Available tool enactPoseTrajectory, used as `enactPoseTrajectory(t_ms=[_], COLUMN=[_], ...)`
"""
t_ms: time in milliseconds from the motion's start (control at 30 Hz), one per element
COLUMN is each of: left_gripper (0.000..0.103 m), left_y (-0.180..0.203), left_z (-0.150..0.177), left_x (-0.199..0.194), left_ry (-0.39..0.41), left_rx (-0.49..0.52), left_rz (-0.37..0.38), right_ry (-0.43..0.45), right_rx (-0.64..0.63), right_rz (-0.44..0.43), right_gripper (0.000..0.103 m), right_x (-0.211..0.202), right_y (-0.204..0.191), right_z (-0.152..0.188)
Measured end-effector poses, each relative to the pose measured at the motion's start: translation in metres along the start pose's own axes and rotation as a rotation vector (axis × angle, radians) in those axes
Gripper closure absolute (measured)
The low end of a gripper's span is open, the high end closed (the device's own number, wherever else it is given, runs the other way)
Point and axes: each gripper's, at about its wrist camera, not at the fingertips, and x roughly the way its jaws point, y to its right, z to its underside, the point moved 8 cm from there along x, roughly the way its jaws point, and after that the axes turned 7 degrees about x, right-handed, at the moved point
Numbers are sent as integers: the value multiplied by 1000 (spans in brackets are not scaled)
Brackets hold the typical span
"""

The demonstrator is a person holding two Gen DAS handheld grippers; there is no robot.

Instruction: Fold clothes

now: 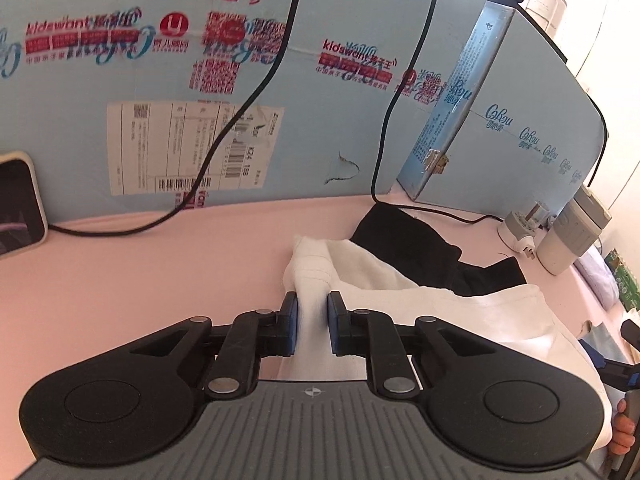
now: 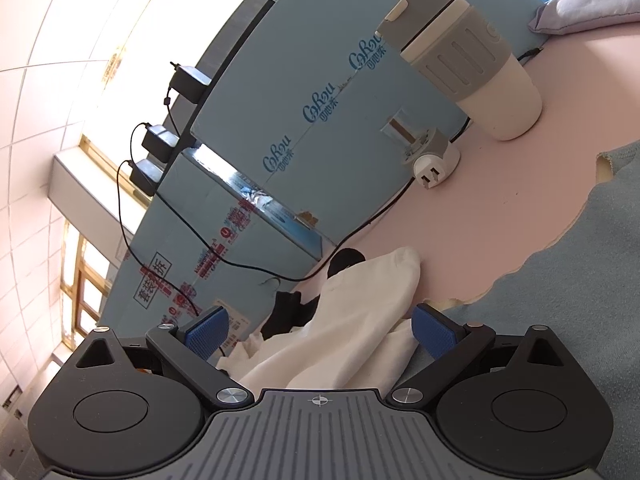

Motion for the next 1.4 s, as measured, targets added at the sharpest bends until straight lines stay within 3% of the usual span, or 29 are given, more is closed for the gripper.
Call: enactPoseTrajectory(t_ms=[333, 500, 633, 933, 967, 1033, 1067, 1100, 1267, 1400], left_gripper=[94, 97, 97, 95, 89, 57, 35, 25, 12, 9], left_y=[14, 18, 15, -13, -16, -21, -23, -25, -27, -22], left_z=[-28, -56, -63, -35, -32, -31, -31, -32, -16, 18], left_x=[4, 13, 30, 72, 70, 60, 53, 45, -1, -25], left_ry=[22, 70, 65, -50, -53, -47, -34, -20, 28, 19], left_rx=[135, 246, 260, 247, 235, 197, 179, 167, 90, 35], left_rz=[-49, -127, -144, -240, -240, -230, -225, -220, -152, -90], right_ry=[-1, -1, -2, -5, -5, -5, -5, -4, -3, 0], right_rx=[-2, -1, -2, -7, -7, -6, -5, -5, -1, 2], right_rz=[0, -1, 1, 8, 7, 7, 7, 7, 4, 0], right_gripper=[3, 3, 3, 3, 3, 3, 3, 3, 3, 3], right_x=[0, 0, 0, 1, 1, 1, 1, 1, 0, 0], right_y=[0, 0, 0, 0, 0, 0, 0, 1, 1, 2], right_z=[0, 0, 0, 0, 0, 0, -1, -1, -1, -2])
